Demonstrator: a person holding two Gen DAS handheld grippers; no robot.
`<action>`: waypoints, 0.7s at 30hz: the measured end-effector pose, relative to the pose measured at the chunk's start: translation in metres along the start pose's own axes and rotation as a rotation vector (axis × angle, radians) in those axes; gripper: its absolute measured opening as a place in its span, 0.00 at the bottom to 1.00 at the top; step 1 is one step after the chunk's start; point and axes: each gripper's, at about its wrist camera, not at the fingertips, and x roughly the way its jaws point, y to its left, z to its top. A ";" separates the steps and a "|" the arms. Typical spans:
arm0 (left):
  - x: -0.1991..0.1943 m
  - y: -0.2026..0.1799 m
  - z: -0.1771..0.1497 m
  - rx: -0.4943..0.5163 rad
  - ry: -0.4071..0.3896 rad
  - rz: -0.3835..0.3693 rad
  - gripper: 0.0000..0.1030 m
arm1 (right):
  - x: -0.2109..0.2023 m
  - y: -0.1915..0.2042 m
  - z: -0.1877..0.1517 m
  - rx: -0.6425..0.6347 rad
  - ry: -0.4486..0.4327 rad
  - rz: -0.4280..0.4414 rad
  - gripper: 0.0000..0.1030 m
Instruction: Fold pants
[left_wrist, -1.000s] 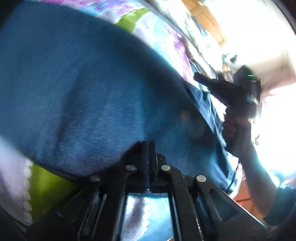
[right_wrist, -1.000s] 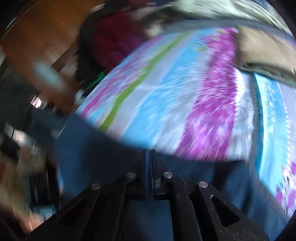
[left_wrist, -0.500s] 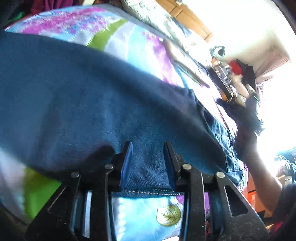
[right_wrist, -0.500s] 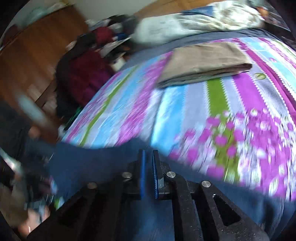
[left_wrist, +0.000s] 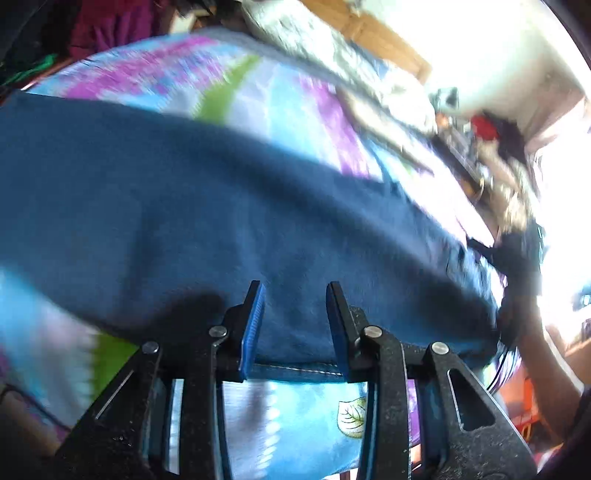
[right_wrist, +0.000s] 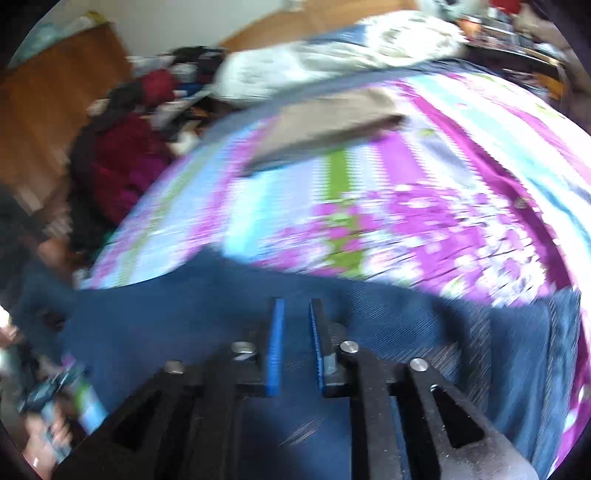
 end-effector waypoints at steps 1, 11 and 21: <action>-0.008 0.008 0.003 -0.022 -0.026 0.016 0.36 | -0.010 0.013 -0.008 -0.025 -0.003 0.013 0.50; -0.127 0.194 0.006 -0.491 -0.411 0.185 0.60 | -0.004 0.159 -0.102 -0.288 0.219 0.072 0.75; -0.111 0.289 0.008 -0.691 -0.551 0.029 0.68 | 0.014 0.233 -0.125 -0.463 0.316 0.121 0.75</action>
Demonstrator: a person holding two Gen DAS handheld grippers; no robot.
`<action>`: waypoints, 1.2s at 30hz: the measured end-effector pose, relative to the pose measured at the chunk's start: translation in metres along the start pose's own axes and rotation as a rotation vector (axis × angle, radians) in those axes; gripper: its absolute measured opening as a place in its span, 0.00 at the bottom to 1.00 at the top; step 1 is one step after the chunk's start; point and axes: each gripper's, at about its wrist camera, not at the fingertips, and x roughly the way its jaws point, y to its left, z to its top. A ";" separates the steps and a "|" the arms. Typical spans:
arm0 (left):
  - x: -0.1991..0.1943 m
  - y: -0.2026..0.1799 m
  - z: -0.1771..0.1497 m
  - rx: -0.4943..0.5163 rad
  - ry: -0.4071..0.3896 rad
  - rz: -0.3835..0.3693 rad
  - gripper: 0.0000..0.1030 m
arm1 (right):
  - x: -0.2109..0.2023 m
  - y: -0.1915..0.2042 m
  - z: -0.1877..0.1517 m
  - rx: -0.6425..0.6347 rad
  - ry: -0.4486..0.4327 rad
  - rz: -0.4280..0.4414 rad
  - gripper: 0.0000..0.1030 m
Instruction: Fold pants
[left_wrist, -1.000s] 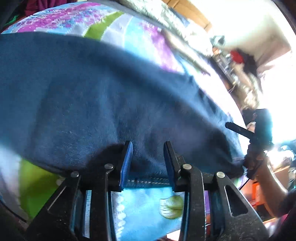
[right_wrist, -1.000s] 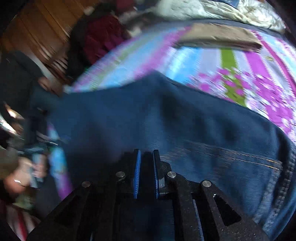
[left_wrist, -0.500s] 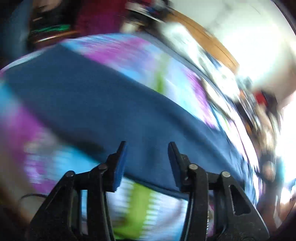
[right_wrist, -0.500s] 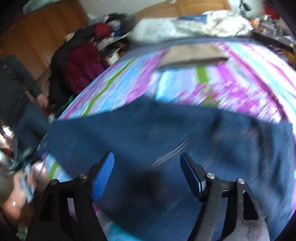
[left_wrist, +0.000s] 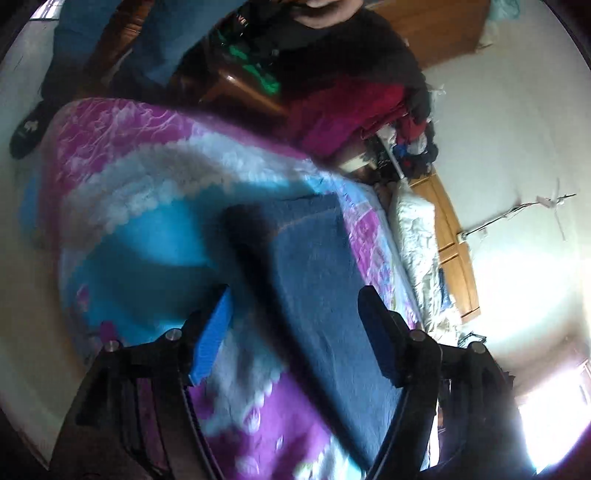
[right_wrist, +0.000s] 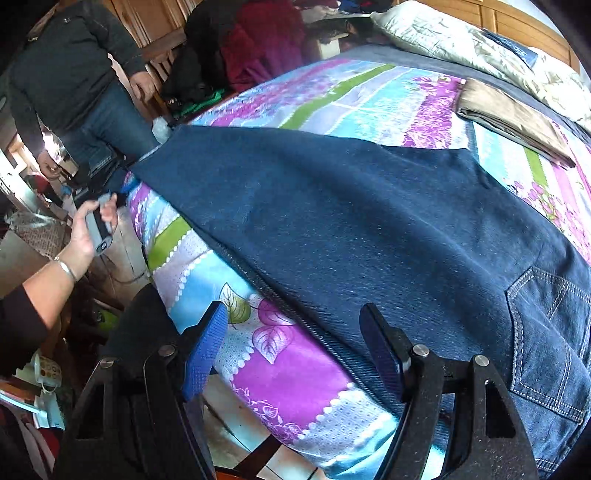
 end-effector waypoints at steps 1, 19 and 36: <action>-0.001 -0.002 0.004 0.019 -0.021 -0.002 0.68 | 0.002 0.003 0.000 -0.010 0.012 -0.007 0.75; 0.019 -0.018 0.018 0.190 -0.044 -0.010 0.65 | 0.034 0.039 0.010 -0.134 0.137 -0.060 0.75; -0.006 -0.103 -0.006 0.456 -0.030 0.066 0.05 | -0.028 -0.034 -0.007 0.045 0.000 -0.184 0.75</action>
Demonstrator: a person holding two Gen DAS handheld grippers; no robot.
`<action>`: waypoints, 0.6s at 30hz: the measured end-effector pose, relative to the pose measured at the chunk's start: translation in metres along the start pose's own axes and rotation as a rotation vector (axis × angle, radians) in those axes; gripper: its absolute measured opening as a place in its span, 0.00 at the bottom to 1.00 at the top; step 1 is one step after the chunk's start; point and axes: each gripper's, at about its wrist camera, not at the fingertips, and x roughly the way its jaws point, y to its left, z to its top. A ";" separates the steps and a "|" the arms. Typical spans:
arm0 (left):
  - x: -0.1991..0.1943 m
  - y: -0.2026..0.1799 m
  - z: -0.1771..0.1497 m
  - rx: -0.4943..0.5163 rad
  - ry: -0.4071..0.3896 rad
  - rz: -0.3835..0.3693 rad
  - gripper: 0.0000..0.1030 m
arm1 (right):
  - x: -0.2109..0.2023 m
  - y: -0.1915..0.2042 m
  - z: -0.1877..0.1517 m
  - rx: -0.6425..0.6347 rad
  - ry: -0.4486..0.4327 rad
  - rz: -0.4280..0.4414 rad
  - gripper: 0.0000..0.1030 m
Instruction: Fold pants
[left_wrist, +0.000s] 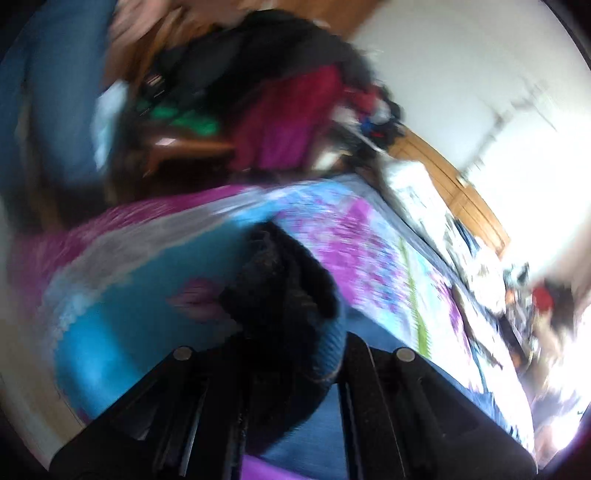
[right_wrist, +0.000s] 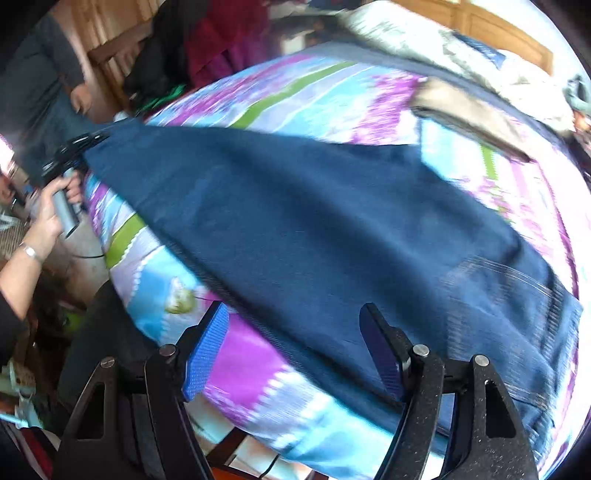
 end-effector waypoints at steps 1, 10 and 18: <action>-0.003 -0.021 -0.002 0.042 0.008 -0.014 0.05 | -0.007 -0.009 -0.004 0.016 -0.015 -0.013 0.75; 0.004 -0.234 -0.097 0.437 0.194 -0.102 0.05 | -0.049 -0.091 -0.064 0.247 -0.111 -0.051 0.75; 0.032 -0.353 -0.285 0.795 0.418 -0.069 0.06 | -0.064 -0.131 -0.104 0.354 -0.142 -0.061 0.75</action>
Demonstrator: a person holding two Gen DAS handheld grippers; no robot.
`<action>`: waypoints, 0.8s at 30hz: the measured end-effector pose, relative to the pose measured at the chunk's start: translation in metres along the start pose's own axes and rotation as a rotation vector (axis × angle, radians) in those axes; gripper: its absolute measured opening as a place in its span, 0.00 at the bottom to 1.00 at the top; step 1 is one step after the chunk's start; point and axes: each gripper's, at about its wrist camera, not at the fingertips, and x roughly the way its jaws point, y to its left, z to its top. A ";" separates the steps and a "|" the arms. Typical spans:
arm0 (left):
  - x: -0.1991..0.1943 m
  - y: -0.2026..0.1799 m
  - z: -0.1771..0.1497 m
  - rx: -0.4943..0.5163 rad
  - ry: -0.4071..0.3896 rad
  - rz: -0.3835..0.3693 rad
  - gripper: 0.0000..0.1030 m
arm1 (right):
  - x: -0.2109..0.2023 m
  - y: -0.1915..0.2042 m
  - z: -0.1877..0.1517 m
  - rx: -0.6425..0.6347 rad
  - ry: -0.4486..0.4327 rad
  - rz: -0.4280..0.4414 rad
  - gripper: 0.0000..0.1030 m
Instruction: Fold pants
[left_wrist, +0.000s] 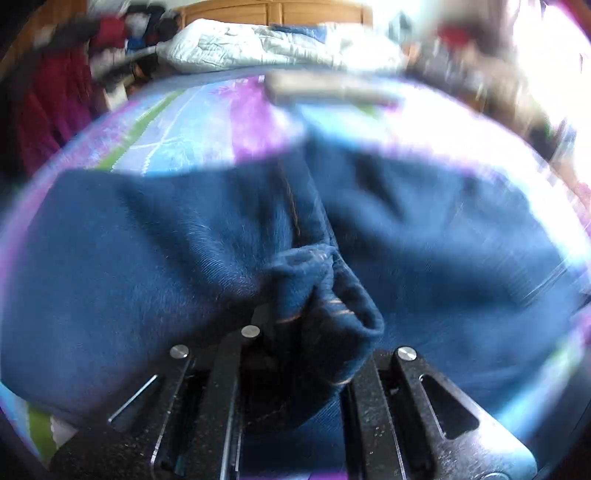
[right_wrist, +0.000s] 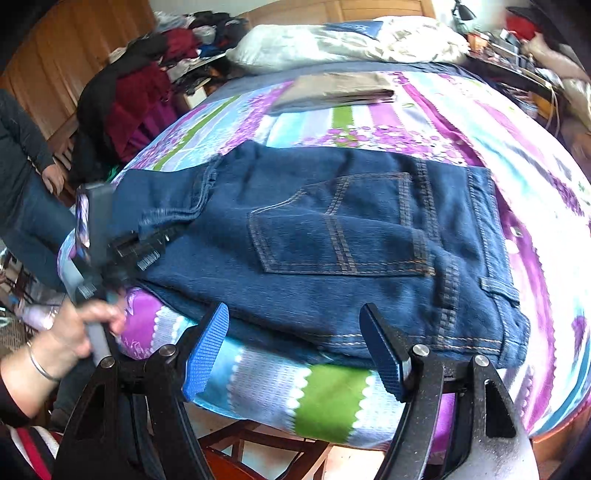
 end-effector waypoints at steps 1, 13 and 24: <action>-0.002 -0.002 -0.001 0.001 -0.019 0.023 0.06 | -0.003 -0.003 0.000 0.003 -0.011 0.008 0.75; 0.002 -0.032 -0.001 -0.038 -0.005 -0.053 0.08 | 0.007 0.024 0.042 -0.071 -0.094 0.065 0.75; -0.035 -0.053 -0.011 0.031 -0.004 -0.169 0.54 | 0.012 0.037 0.108 -0.157 -0.177 0.070 0.76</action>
